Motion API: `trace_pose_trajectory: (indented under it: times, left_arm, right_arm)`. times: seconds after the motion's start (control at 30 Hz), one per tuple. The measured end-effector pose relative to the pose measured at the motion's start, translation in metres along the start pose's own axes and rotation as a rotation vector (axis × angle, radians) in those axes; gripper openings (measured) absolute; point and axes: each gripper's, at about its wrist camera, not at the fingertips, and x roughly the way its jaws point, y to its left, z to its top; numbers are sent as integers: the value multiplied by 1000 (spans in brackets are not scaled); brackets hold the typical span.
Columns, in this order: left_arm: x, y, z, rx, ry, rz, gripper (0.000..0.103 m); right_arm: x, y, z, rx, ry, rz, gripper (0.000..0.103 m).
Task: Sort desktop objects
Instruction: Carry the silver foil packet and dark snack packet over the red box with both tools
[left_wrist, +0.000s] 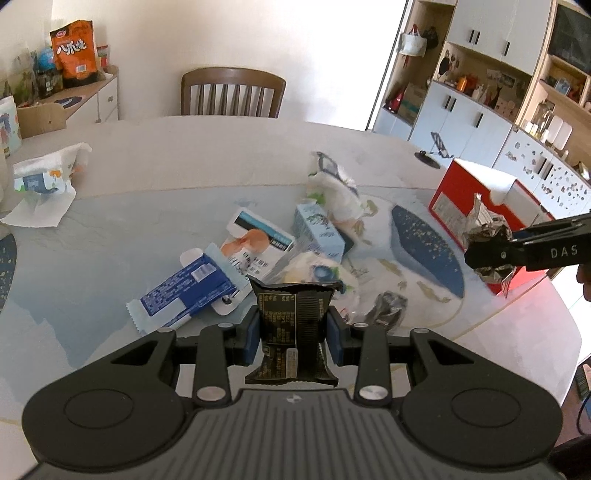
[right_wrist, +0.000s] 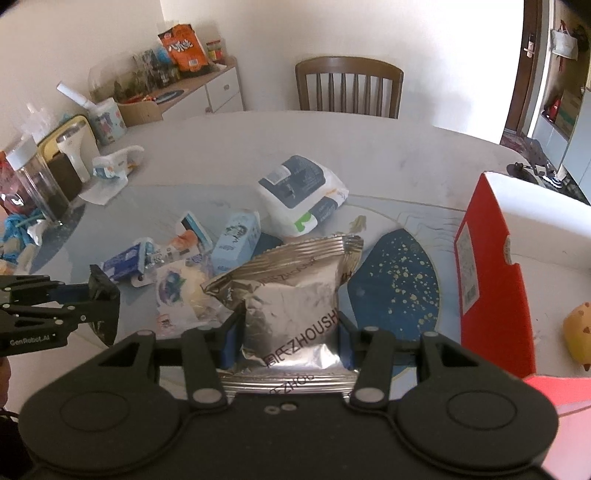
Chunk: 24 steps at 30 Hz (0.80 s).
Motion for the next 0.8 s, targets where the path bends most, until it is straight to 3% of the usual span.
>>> trace_pose_trajectory:
  times: [0.8]
  left_arm:
    - [-32, -68, 46, 53, -102, -112, 35]
  right_arm:
    - [-72, -38, 3, 113, -108, 28, 47]
